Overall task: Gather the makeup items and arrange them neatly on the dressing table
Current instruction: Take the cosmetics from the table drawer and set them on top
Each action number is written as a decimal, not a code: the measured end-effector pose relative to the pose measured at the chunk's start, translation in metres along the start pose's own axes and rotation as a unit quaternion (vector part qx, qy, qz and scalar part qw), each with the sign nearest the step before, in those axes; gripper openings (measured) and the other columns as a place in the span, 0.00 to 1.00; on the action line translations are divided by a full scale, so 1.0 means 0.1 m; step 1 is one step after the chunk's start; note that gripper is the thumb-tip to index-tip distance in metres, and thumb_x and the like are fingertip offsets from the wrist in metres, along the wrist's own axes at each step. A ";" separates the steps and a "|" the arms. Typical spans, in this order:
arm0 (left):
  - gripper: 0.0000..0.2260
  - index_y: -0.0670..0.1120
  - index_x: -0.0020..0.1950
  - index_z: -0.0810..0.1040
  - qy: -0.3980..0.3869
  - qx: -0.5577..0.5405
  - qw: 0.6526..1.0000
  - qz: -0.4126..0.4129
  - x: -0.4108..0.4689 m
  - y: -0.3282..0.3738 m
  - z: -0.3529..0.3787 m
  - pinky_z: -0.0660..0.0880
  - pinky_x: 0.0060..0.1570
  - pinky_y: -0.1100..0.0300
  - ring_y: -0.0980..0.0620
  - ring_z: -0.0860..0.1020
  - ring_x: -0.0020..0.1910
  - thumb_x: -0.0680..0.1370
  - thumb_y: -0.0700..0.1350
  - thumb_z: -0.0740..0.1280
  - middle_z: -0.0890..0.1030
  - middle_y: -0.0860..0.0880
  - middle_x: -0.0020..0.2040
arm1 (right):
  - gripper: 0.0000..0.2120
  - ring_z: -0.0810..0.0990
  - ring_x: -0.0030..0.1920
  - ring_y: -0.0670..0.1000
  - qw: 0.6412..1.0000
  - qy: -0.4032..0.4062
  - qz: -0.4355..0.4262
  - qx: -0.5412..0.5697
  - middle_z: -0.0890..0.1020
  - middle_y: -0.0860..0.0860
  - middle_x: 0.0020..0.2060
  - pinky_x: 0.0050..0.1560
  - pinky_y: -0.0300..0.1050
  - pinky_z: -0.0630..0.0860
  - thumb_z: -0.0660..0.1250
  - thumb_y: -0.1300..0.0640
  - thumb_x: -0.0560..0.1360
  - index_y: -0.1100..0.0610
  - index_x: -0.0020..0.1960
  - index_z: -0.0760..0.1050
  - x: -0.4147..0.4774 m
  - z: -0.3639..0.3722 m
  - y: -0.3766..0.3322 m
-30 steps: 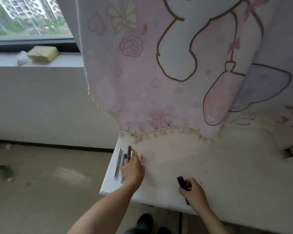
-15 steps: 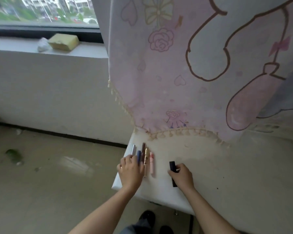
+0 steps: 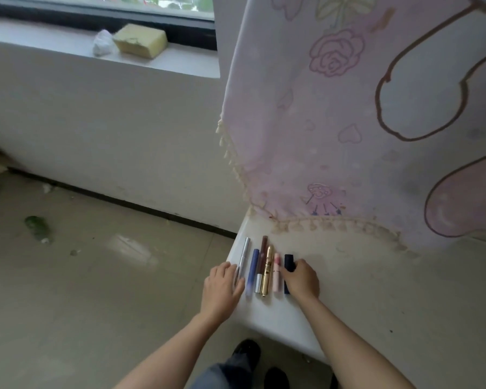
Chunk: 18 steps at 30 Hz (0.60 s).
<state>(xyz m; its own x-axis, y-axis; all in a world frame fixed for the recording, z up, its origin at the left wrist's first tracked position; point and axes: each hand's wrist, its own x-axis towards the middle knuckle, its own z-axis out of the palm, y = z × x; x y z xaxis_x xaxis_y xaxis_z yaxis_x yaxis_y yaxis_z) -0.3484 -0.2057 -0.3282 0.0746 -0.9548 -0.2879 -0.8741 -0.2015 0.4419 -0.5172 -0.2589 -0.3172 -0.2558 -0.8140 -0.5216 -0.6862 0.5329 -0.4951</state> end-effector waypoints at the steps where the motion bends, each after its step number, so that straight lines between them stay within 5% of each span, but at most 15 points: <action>1: 0.18 0.50 0.68 0.66 -0.002 -0.001 1.000 0.002 0.00 0.00 0.00 0.60 0.65 0.59 0.52 0.61 0.69 0.79 0.52 0.55 0.65 0.50 0.70 | 0.20 0.79 0.52 0.59 1.000 0.002 -0.002 -0.005 0.80 0.59 0.51 0.44 0.45 0.69 0.63 0.45 0.74 0.63 0.52 0.74 0.00 0.01 -0.01; 12: 0.16 0.49 0.64 0.71 -0.006 -0.011 1.000 0.021 0.03 -0.06 -0.03 0.62 0.62 0.58 0.52 0.63 0.67 0.79 0.53 0.55 0.68 0.50 0.67 | 0.19 0.75 0.59 0.58 1.000 0.009 -0.014 -0.021 0.76 0.58 0.59 0.52 0.44 0.70 0.61 0.50 0.76 0.62 0.61 0.70 -0.03 -0.06 0.00; 16: 0.34 0.50 0.65 0.70 -0.012 -0.012 1.000 0.026 0.03 -0.08 -0.09 0.62 0.61 0.59 0.52 0.65 0.67 0.69 0.64 0.41 0.69 0.51 0.67 | 0.20 0.74 0.61 0.57 0.999 0.021 -0.019 -0.015 0.74 0.58 0.62 0.55 0.44 0.70 0.59 0.50 0.77 0.60 0.65 0.68 -0.08 -0.20 0.10; 18: 0.34 0.49 0.66 0.69 -0.010 -0.013 0.999 0.030 0.04 -0.09 -0.12 0.63 0.62 0.59 0.52 0.65 0.67 0.69 0.64 0.42 0.69 0.50 0.67 | 0.19 0.75 0.60 0.57 0.999 0.032 -0.026 -0.012 0.75 0.58 0.61 0.55 0.43 0.70 0.59 0.51 0.77 0.60 0.65 0.68 -0.10 -0.29 0.15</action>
<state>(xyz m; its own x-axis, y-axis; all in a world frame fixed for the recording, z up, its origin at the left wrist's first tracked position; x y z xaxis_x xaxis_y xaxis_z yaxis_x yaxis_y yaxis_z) -0.3342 -0.2105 -0.3232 0.0126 -0.9605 -0.2779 -0.8640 -0.1503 0.4805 -0.5451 -0.2489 -0.2991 -0.2617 -0.8535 -0.4506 -0.7151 0.4850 -0.5034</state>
